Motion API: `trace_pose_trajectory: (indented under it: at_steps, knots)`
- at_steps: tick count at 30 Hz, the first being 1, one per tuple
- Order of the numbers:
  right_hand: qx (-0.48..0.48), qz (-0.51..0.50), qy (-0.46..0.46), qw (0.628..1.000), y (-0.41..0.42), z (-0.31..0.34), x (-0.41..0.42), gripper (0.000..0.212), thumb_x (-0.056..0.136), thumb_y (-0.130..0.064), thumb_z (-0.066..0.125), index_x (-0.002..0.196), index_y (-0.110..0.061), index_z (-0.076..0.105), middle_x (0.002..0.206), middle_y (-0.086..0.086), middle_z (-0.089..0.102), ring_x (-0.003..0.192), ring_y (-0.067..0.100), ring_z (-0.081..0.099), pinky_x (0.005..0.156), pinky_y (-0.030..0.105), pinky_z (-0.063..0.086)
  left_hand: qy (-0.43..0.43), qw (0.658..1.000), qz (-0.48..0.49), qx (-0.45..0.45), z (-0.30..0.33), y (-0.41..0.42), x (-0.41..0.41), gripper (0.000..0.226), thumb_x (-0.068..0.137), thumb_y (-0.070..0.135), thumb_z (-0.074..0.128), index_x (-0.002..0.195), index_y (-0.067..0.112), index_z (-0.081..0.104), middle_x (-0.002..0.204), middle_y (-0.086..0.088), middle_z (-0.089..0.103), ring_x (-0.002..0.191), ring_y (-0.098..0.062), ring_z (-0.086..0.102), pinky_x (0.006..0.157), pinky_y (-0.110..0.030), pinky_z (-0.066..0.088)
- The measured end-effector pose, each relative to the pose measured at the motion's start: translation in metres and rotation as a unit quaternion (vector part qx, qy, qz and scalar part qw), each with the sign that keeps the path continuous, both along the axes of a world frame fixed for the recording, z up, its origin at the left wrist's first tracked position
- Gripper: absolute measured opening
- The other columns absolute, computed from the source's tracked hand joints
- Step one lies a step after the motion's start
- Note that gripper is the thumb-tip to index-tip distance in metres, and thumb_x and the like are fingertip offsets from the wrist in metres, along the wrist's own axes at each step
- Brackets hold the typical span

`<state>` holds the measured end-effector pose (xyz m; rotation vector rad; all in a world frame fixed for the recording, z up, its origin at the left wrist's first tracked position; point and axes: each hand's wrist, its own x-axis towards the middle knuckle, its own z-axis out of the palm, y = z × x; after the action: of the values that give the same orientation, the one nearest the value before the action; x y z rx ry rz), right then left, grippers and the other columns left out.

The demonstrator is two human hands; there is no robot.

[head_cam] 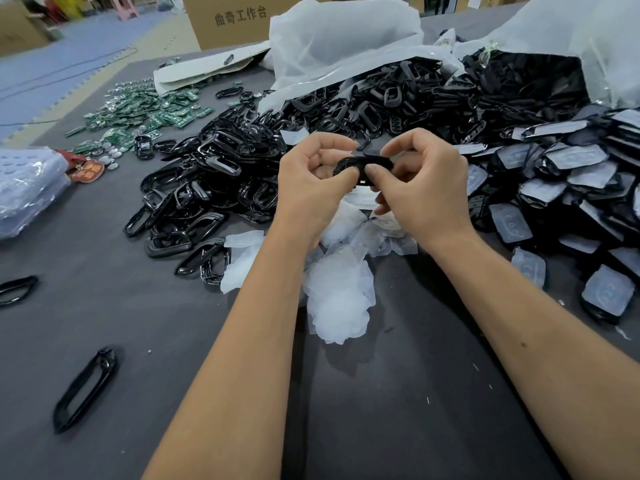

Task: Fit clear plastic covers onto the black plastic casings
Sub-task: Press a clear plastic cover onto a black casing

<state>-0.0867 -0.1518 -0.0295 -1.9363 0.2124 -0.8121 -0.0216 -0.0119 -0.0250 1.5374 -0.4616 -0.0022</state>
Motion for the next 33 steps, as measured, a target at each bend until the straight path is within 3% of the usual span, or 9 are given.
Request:
trace_pose_trajectory:
  at_steps: [4, 8, 10, 13, 17, 25, 29, 33]
  knots:
    - [-0.012, -0.006, -0.006, 1.000, 0.001, -0.002, 0.000, 0.033, 0.087, -0.023, 0.082, 0.104, -0.011, 0.057, 0.062, 0.000, 0.071, 0.051, 0.013, 0.069, 0.067, 0.042, 0.061, 0.003, 1.000, 0.015, 0.007, 0.003, 0.000, 0.001, 0.030, 0.078, -0.011, 0.069, 0.089, 0.015, 0.079, 0.075, 0.003, 0.074, 0.067, -0.014, 0.061, 0.066, -0.025, 0.053]
    - [-0.145, -0.010, -0.006, 0.989, -0.001, 0.000, -0.002, 0.032, 0.085, -0.039, 0.083, 0.097, -0.019, 0.062, 0.066, -0.011, 0.065, 0.058, 0.000, 0.059, 0.067, 0.022, 0.049, 0.033, 0.993, 0.102, -0.050, 0.008, 0.007, 0.006, 0.029, 0.081, -0.011, 0.070, 0.091, 0.014, 0.079, 0.081, -0.002, 0.075, 0.070, -0.011, 0.066, 0.070, -0.022, 0.054]
    - [-0.221, 0.057, 0.014, 0.974, 0.003, 0.001, -0.002, 0.034, 0.082, -0.052, 0.082, 0.091, -0.022, 0.069, 0.073, -0.014, 0.065, 0.067, 0.001, 0.052, 0.069, 0.024, 0.045, 0.070, 0.981, 0.139, -0.113, 0.011, 0.013, 0.009, 0.027, 0.085, -0.011, 0.069, 0.093, 0.013, 0.077, 0.080, -0.005, 0.070, 0.068, -0.014, 0.062, 0.071, -0.024, 0.053]
    - [-0.304, 0.152, 0.080, 0.937, 0.015, -0.003, -0.002, 0.048, 0.070, -0.059, 0.087, 0.101, -0.024, 0.076, 0.091, -0.009, 0.061, 0.093, 0.015, 0.047, 0.085, 0.031, 0.046, 0.100, 0.965, 0.172, -0.169, 0.011, 0.019, 0.012, 0.025, 0.087, -0.011, 0.067, 0.097, 0.009, 0.076, 0.077, -0.009, 0.063, 0.063, -0.016, 0.057, 0.069, -0.028, 0.051]
    - [-0.269, 0.158, 0.088, 0.946, 0.017, -0.007, -0.001, 0.044, 0.071, -0.049, 0.092, 0.104, -0.023, 0.080, 0.093, -0.010, 0.057, 0.097, 0.012, 0.044, 0.088, 0.027, 0.043, 0.109, 0.961, 0.176, -0.183, 0.011, 0.019, 0.012, 0.023, 0.087, -0.011, 0.067, 0.098, 0.007, 0.075, 0.076, -0.008, 0.062, 0.061, -0.015, 0.057, 0.066, -0.026, 0.050]
    - [-0.200, 0.217, 0.075, 0.953, 0.015, -0.004, -0.005, 0.004, 0.087, -0.019, 0.081, 0.089, -0.015, 0.081, 0.089, -0.004, 0.063, 0.091, 0.014, 0.056, 0.080, 0.024, 0.040, 0.121, 0.959, 0.178, -0.185, 0.011, 0.016, 0.011, 0.022, 0.087, -0.011, 0.067, 0.098, 0.006, 0.074, 0.079, -0.011, 0.059, 0.061, -0.015, 0.056, 0.062, -0.023, 0.049]
    - [-0.202, 0.225, 0.076, 0.950, 0.016, -0.003, -0.004, 0.008, 0.090, -0.014, 0.077, 0.084, -0.012, 0.081, 0.088, 0.000, 0.064, 0.087, 0.018, 0.058, 0.080, 0.031, 0.046, 0.130, 0.954, 0.189, -0.192, 0.011, 0.016, 0.011, 0.021, 0.088, -0.012, 0.066, 0.099, 0.004, 0.074, 0.080, -0.011, 0.060, 0.060, -0.015, 0.057, 0.060, -0.021, 0.049]
    - [-0.223, 0.234, 0.069, 0.944, 0.015, -0.002, -0.005, 0.004, 0.084, -0.011, 0.081, 0.086, -0.014, 0.078, 0.086, -0.002, 0.063, 0.077, 0.017, 0.058, 0.073, 0.028, 0.048, 0.135, 0.953, 0.190, -0.192, 0.011, 0.015, 0.009, 0.021, 0.088, -0.013, 0.066, 0.101, 0.002, 0.073, 0.084, -0.015, 0.059, 0.061, -0.016, 0.056, 0.061, -0.019, 0.050]
